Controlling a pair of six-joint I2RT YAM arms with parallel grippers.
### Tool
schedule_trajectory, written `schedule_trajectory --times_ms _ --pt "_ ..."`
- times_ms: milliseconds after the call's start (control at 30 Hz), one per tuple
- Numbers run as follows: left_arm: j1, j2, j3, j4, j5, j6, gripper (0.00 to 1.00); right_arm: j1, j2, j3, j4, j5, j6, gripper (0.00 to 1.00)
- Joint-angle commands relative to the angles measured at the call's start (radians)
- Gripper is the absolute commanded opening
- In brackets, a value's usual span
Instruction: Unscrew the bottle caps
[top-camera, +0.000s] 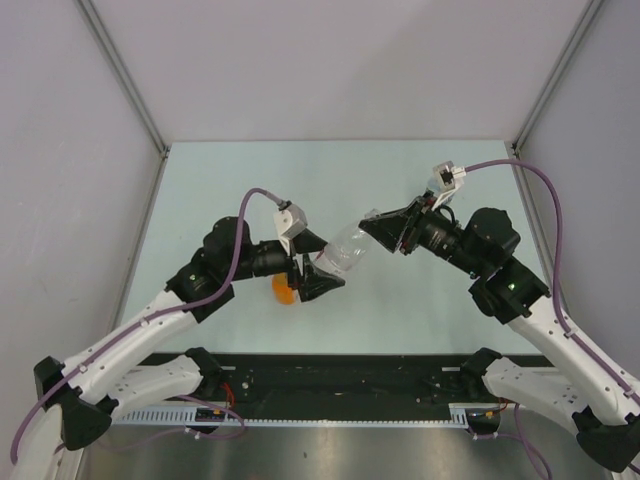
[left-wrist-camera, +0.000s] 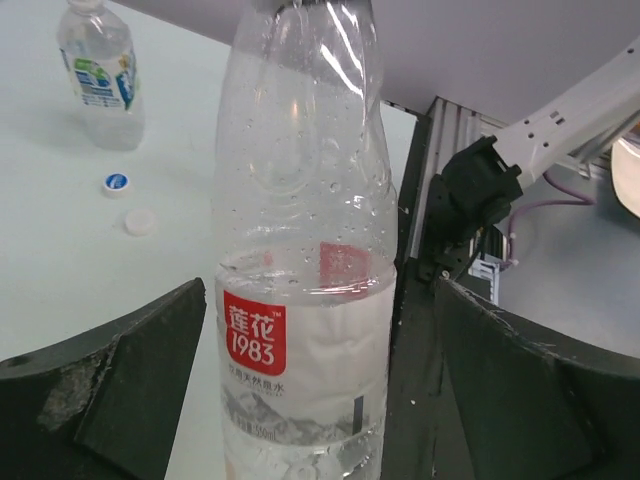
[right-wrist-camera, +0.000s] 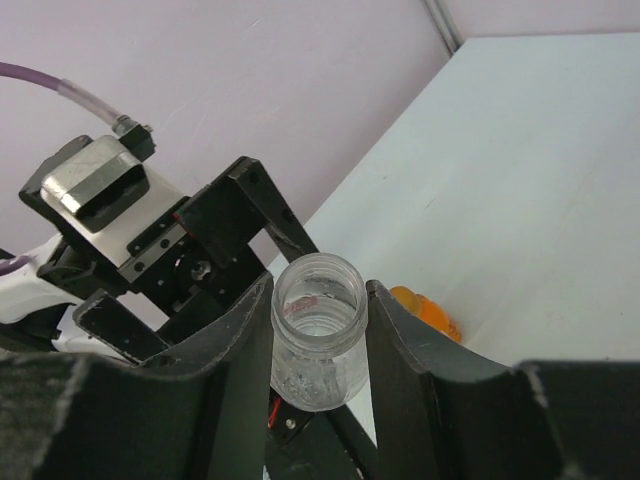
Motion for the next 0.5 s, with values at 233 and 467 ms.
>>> schedule_trajectory --times_ms 233,467 --pt "0.004 -0.251 0.119 -0.151 -0.438 0.105 1.00 -0.003 0.052 0.127 -0.083 0.508 -0.190 0.00" --pt "0.004 -0.411 0.005 -0.122 -0.456 0.082 1.00 -0.064 0.312 0.176 0.046 0.770 -0.353 0.00"
